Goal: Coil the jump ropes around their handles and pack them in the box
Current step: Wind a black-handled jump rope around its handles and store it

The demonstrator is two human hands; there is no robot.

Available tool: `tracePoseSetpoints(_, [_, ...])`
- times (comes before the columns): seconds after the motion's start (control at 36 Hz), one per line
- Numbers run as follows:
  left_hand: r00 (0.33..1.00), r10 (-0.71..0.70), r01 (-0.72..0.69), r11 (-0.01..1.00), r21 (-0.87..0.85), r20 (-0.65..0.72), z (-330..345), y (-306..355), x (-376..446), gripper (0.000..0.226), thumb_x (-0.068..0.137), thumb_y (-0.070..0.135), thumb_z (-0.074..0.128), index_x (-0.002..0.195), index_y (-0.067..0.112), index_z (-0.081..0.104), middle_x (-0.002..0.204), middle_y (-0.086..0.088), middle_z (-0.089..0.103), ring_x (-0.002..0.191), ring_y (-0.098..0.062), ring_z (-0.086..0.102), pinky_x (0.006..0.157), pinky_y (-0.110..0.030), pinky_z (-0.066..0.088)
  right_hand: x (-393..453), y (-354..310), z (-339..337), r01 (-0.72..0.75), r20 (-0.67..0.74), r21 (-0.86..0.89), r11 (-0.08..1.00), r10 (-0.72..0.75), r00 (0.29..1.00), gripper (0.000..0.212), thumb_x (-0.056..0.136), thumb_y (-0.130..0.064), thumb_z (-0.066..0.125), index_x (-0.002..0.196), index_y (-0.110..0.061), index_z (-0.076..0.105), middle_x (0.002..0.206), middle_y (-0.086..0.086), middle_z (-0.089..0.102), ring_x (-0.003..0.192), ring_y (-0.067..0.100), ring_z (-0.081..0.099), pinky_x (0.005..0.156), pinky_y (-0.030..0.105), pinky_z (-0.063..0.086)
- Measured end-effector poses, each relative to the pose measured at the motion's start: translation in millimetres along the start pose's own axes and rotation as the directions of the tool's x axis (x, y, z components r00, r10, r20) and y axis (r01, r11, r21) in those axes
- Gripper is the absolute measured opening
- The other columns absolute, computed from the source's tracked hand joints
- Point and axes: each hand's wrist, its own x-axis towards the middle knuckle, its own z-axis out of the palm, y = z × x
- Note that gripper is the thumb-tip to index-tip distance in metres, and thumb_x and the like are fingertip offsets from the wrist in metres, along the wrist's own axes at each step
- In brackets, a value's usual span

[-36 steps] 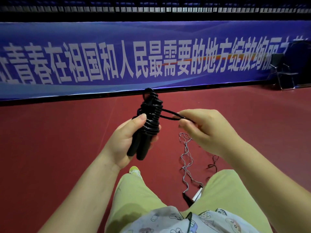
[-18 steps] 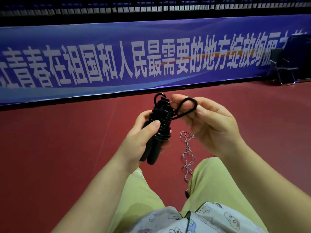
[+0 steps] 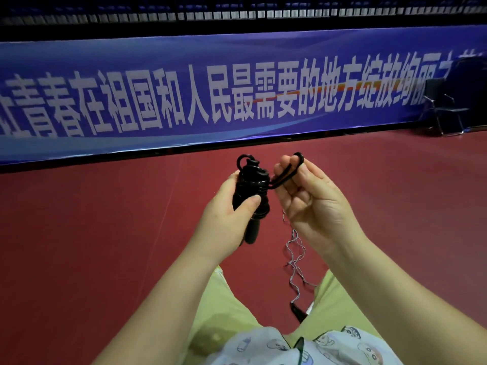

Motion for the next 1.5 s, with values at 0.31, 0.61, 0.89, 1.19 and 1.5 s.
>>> tracePoseSetpoints(0.31, [0.999,-0.016,0.016,0.999,0.029,-0.029,-1,15,-4,0.037,0.085,0.050,0.062,0.109,0.050,0.034,0.096,0.019,0.060,0.081,0.020,0.057,0.072,-0.006,0.040,1,-17,15,-0.002,0.057,-0.070,0.998,0.006,0.998,0.019,0.081,-0.015,0.059,0.099,-0.012,0.061,0.086,0.002,0.071,0.077,0.013,0.068,0.070,0.024,0.057])
tracePoseSetpoints(0.61, [0.994,0.036,0.004,0.934,0.356,-0.104,-7,19,-2,0.045,0.078,0.048,0.064,0.117,0.043,0.043,0.097,0.015,0.063,0.093,-0.013,0.062,0.082,-0.036,0.051,9,-30,12,-0.050,0.049,-0.488,0.871,0.085,0.995,0.012,0.078,-0.006,0.066,0.089,-0.009,0.065,0.073,0.002,0.069,0.064,0.012,0.066,0.066,0.026,0.059])
tracePoseSetpoints(0.89, [0.990,0.095,0.011,0.692,0.721,-0.106,-15,18,11,0.043,0.084,0.047,0.058,0.122,0.037,0.043,0.101,0.006,0.058,0.099,-0.025,0.058,0.073,-0.035,0.046,21,1,13,0.340,0.310,-0.938,0.064,-0.279,0.909,0.010,0.086,-0.011,0.068,0.082,-0.019,0.071,0.072,-0.013,0.067,0.069,0.005,0.065,0.068,0.028,0.056])
tracePoseSetpoints(1.19, [0.998,-0.045,0.065,0.838,0.541,-0.050,-20,7,10,0.047,0.081,0.049,0.059,0.124,0.042,0.042,0.107,0.011,0.062,0.099,-0.018,0.059,0.086,-0.038,0.049,33,-1,-2,0.132,-0.093,-0.672,0.728,-0.260,0.961,0.015,0.093,-0.006,0.060,0.080,-0.012,0.066,0.069,-0.001,0.067,0.068,0.013,0.066,0.077,0.036,0.058])
tracePoseSetpoints(1.5, [0.999,-0.015,0.046,0.741,0.669,-0.052,-14,5,10,0.039,0.081,0.048,0.058,0.117,0.037,0.047,0.095,0.007,0.062,0.095,-0.023,0.057,0.080,-0.038,0.048,40,1,5,0.195,0.162,-0.959,0.206,-0.166,0.973,0.013,0.087,-0.014,0.066,0.078,-0.023,0.067,0.075,-0.004,0.070,0.071,0.016,0.066,0.073,0.040,0.057])
